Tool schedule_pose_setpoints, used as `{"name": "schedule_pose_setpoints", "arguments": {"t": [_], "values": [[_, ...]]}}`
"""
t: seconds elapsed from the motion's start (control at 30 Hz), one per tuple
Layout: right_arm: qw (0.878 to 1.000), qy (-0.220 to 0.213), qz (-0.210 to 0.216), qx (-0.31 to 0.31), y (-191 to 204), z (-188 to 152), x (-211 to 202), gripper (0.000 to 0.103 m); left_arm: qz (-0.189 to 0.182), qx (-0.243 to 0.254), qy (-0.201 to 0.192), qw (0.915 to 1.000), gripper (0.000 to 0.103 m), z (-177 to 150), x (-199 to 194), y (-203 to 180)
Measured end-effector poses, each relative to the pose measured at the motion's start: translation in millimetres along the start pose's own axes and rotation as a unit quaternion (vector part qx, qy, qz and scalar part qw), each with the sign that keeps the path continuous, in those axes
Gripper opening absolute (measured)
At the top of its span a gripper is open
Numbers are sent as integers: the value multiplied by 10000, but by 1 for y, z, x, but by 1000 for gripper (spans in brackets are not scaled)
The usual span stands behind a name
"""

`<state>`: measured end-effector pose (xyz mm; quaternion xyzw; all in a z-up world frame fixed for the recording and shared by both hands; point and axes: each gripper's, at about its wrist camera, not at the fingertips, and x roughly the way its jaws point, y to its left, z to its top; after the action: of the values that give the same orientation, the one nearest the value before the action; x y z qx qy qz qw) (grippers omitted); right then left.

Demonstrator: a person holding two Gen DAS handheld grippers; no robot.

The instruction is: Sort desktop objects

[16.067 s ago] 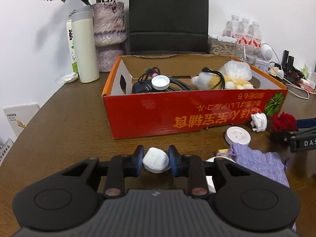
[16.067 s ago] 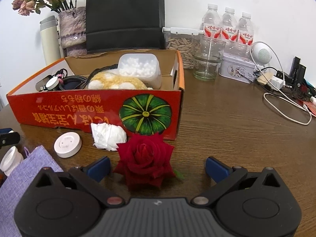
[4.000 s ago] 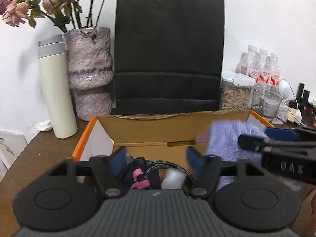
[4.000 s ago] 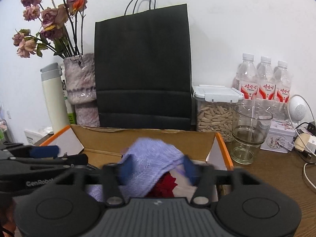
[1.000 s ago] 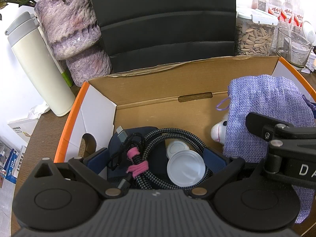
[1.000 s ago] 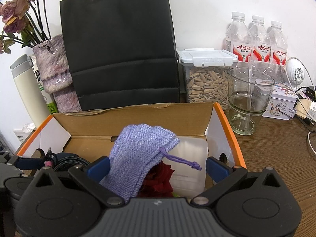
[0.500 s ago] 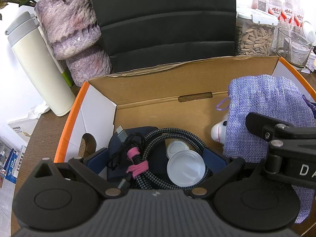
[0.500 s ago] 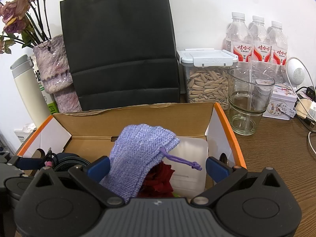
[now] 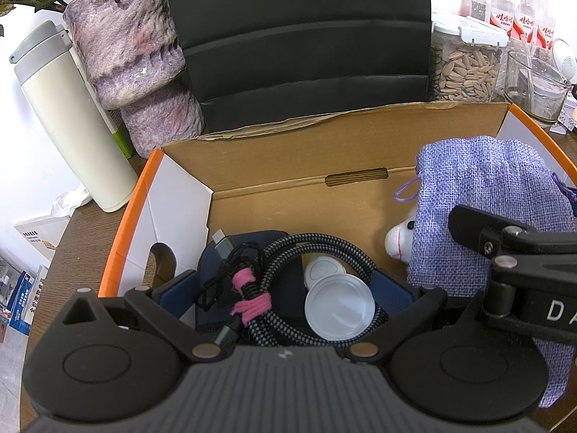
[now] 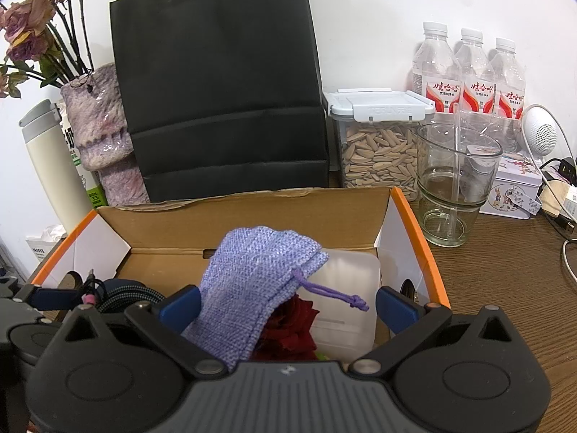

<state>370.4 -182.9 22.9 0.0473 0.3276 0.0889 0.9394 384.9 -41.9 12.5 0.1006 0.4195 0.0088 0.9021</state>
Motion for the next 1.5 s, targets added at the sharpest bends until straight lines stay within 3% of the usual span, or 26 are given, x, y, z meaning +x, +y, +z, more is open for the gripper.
{"name": "schedule_pose_setpoints", "arguments": {"t": [0.67,0.83,0.93,1.13,1.3,1.5], "values": [[10000,-42,18,41,0,0,-1,103,-28,59,3,10000,103,2,2,0],[9998,-127,176,-2,0,2,-10,103,229,269,-695,9970,103,-4,-19,-4],[9985,-434,348,19,-1,5,-33,103,489,408,-1417,9879,103,-8,-53,-3],[9908,-1196,629,8,-10,1,-101,103,144,-158,-2438,9696,103,-40,-124,24],[9864,-1489,619,-323,-5,-23,-147,103,-259,-642,-2809,9572,103,-84,-162,44],[9868,-1388,524,-655,1,-65,-183,103,-366,-824,-2698,9587,103,-143,-187,52]]}}
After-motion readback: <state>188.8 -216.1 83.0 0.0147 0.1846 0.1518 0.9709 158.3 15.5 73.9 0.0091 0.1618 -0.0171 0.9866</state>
